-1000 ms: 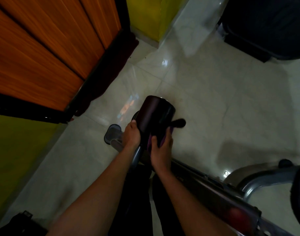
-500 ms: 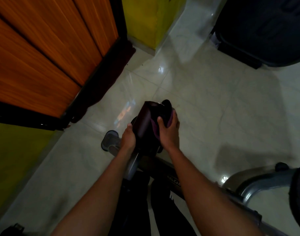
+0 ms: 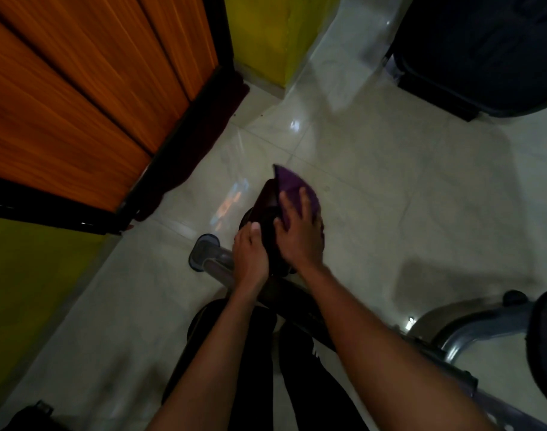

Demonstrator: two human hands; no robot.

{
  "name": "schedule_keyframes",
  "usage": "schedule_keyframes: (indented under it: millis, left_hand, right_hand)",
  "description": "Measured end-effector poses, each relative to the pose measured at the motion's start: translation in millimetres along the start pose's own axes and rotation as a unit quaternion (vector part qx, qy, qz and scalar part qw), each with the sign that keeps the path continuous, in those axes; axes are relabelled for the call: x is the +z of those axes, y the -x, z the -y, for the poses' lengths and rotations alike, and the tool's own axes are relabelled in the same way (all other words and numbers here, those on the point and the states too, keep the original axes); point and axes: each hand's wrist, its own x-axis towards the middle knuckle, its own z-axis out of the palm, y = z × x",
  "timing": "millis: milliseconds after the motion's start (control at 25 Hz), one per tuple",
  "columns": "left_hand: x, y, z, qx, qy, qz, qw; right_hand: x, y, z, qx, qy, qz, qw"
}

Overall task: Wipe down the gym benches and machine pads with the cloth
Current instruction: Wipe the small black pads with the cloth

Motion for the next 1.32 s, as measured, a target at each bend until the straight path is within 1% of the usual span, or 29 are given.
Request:
schedule_keyframes:
  millis: [40,120,200,240,320,360,400,480,520,560,600,680,800,880,920,960,1000,1080,1120,1160,1200,1240,1320]
  left_hand:
    - [-2.1,-13.2,2.5,-0.028,0.012,0.010,0.999]
    - [-1.5,-39.6,18.5,-0.103,0.039,0.039,0.993]
    - [0.0,-54.8,29.8,-0.159,0.057,0.055,0.984]
    - [-1.3,-54.2,29.5,-0.170,0.049,0.053,0.983]
    - [-5.2,-30.6,8.9,-0.136,-0.010,0.025,0.990]
    - [-4.1,-15.2,-1.4,-0.101,-0.039,0.010,0.994]
    - [-2.3,0.2,-8.5,-0.067,-0.060,0.001,0.996]
    - [1.0,24.8,-15.4,-0.018,-0.079,0.011,0.997]
    - [2.0,31.0,-13.6,-0.007,-0.079,0.018,0.997]
    - [1.1,32.9,-14.3,0.001,-0.069,0.013,0.998]
    - [0.1,28.1,-13.1,0.002,-0.053,0.009,0.999]
    - [-3.8,13.2,-10.5,-0.015,-0.021,-0.009,1.000]
    - [-10.0,-15.1,-6.9,-0.071,0.009,0.017,0.997]
    - [-9.9,-25.2,0.0,-0.105,0.017,0.048,0.993]
    - [-9.0,-27.2,6.2,-0.101,0.009,0.055,0.993]
    - [-9.3,-23.0,9.2,-0.092,-0.003,0.051,0.994]
    - [-8.1,-16.5,12.6,-0.075,-0.020,0.043,0.996]
    - [-5.9,9.2,7.0,-0.037,-0.061,0.032,0.997]
    - [-4.0,24.9,-0.3,-0.021,-0.076,0.033,0.996]
    - [-0.9,36.3,-3.5,-0.009,-0.085,0.040,0.996]
    - [1.6,48.3,-8.0,-0.002,-0.082,0.047,0.996]
    - [3.5,54.5,-6.9,0.018,-0.078,0.044,0.996]
    - [1.1,52.2,-8.2,0.035,-0.058,0.030,0.997]
  right_hand:
    - [-5.9,-15.5,-5.1,0.034,-0.047,-0.013,0.998]
    - [-6.6,-22.7,-13.7,0.101,-0.170,-0.030,0.980]
    - [9.0,-0.7,-15.1,0.144,-0.229,-0.047,0.962]
    - [17.8,17.3,-14.4,0.154,-0.244,-0.046,0.956]
    - [33.6,59.7,-10.8,0.153,-0.254,-0.023,0.955]
    - [38.6,79.2,-9.3,0.126,-0.235,-0.003,0.964]
    - [40.8,93.8,-8.2,0.078,-0.200,0.021,0.976]
    - [37.7,94.0,-7.3,-0.030,-0.066,0.048,0.996]
    - [30.5,80.0,-5.1,-0.059,-0.006,0.056,0.997]
    - [23.6,61.0,-3.8,-0.064,0.018,0.056,0.996]
    - [16.4,40.4,-3.6,-0.060,0.020,0.040,0.997]
    - [3.9,4.0,-8.0,-0.035,-0.001,0.000,0.999]
    - [-3.4,-20.9,-13.7,0.061,-0.130,-0.016,0.990]
    - [0.8,-7.9,-11.5,0.101,-0.173,-0.032,0.979]
    - [4.6,4.6,-11.8,0.101,-0.180,-0.033,0.978]
    - [10.9,21.0,-13.6,0.082,-0.172,-0.036,0.981]
    - [18.1,39.9,-16.2,0.044,-0.146,-0.038,0.988]
    - [28.1,68.2,-18.6,-0.046,-0.046,-0.008,0.998]
    - [28.7,70.5,-17.4,-0.072,0.008,0.022,0.997]
    - [24.0,66.2,-12.9,-0.077,0.044,0.050,0.995]
    - [18.2,56.6,-9.5,-0.073,0.060,0.061,0.994]
    - [12.1,44.5,-8.0,-0.072,0.060,0.053,0.994]
    - [3.7,19.3,-10.6,-0.067,0.032,0.006,0.997]
